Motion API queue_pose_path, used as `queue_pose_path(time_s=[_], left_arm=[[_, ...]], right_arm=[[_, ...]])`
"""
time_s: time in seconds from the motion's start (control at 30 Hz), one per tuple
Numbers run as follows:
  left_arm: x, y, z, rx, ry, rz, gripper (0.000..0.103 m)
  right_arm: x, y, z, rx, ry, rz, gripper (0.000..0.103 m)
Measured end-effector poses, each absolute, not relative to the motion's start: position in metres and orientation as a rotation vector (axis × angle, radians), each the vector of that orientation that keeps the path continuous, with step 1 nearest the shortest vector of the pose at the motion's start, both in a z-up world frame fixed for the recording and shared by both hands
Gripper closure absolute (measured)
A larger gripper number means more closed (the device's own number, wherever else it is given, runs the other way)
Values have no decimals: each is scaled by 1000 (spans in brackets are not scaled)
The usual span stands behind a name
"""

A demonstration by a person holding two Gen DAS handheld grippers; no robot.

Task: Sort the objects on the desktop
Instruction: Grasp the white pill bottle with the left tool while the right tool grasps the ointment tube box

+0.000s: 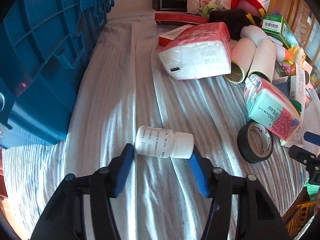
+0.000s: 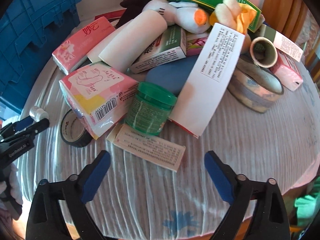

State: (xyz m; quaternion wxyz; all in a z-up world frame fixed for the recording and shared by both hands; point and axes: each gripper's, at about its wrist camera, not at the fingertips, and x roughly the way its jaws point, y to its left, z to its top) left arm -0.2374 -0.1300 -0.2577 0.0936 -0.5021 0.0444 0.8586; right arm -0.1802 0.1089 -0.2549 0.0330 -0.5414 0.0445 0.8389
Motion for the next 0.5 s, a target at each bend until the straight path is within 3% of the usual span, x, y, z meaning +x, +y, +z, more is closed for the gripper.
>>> queue_pose_path(time_s=[0.07, 0.1, 0.13, 0.23, 0.5], left_arm=[[-238, -132, -258, -1486, 132, 2536, 52], [-237, -133, -258, -1484, 134, 2533, 52], [-236, -133, -257, -1484, 136, 2530, 52], [-234, -134, -255, -1485, 119, 2520, 52], [-222, -126, -235, -1417, 153, 2522, 52]], right_arm=[[-182, 106, -260, -1668, 96, 2595, 5], [-182, 105, -262, -1673, 83, 2597, 14], [-182, 104, -264, -1682, 61, 2596, 36], [-176, 100, -262, -1678, 13, 2613, 60], [-156, 101, -259, -1742, 30, 2660, 68]])
